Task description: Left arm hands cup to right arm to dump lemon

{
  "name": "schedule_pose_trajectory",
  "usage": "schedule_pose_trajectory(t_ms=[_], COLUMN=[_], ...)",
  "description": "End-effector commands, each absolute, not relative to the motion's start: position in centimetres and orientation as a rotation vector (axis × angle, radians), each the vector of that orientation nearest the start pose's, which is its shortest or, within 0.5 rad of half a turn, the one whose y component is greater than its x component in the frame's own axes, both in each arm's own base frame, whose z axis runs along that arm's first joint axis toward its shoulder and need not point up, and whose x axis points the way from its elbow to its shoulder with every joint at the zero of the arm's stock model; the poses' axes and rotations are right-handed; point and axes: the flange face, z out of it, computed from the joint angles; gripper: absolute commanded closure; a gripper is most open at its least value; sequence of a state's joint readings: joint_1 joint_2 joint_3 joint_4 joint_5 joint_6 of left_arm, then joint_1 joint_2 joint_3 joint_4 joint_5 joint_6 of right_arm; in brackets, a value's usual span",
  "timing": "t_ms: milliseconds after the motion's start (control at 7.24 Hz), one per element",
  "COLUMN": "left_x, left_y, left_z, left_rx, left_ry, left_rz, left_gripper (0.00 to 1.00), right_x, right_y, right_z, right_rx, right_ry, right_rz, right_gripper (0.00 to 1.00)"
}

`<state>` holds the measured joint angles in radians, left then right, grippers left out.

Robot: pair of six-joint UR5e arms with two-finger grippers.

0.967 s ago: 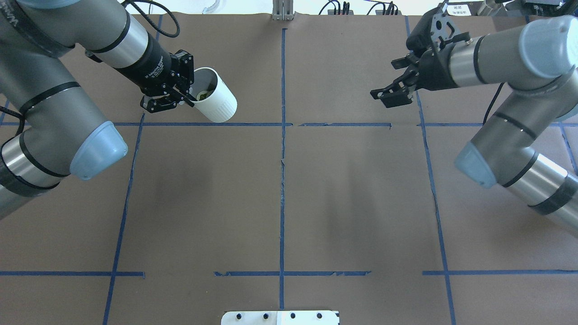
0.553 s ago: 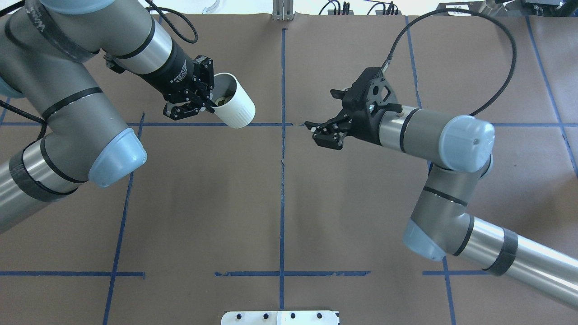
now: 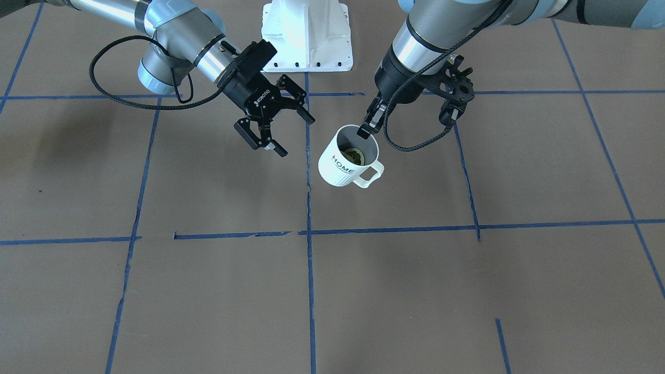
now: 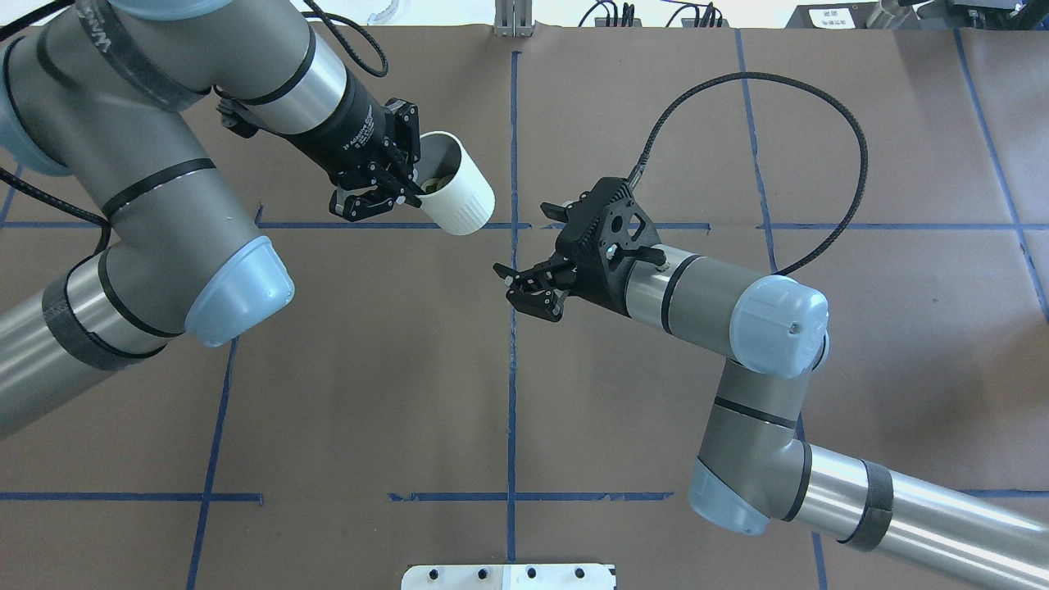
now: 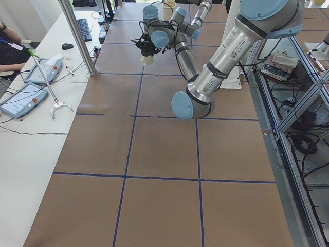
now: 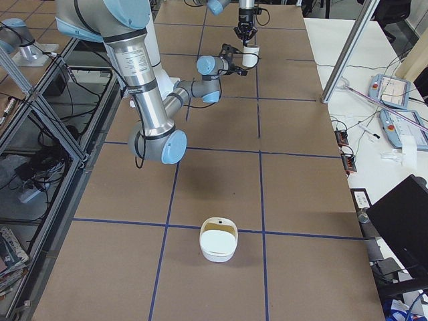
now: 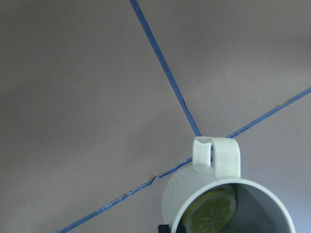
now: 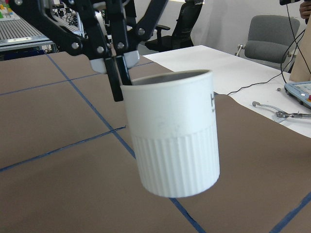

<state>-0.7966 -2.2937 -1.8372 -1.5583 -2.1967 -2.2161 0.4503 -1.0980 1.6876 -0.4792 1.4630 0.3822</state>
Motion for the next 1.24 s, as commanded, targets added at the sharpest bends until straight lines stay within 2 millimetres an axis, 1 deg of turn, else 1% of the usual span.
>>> schedule_pose_trajectory(t_ms=[0,138,415,967,1106], left_x=[39.7,40.3,42.1,42.4,42.4], left_y=[-48.1,-47.5,-46.0,-45.3,-45.3], left_z=[10.5,9.9,9.7,7.3,7.4], left_rx=[-0.558,-0.567,-0.59,-0.612,-0.613], left_ry=[1.023,1.024,1.011,1.036,1.034], left_rz=[-0.989,-0.98,-0.959,-0.958,-0.959], left_gripper=[0.98,0.98,0.98,0.98,0.98], right_x=[-48.6,-48.6,-48.6,-48.6,-48.6], right_y=[-39.1,-39.1,-39.2,-39.2,-39.2], right_z=[20.6,20.7,20.6,20.8,20.8], right_rx=[1.305,1.304,1.305,1.311,1.31], right_ry=[-1.112,-1.111,-1.111,-1.101,-1.102], right_rz=[-0.463,-0.464,-0.462,-0.472,-0.471], right_gripper=[0.0,0.0,0.01,0.01,0.01])
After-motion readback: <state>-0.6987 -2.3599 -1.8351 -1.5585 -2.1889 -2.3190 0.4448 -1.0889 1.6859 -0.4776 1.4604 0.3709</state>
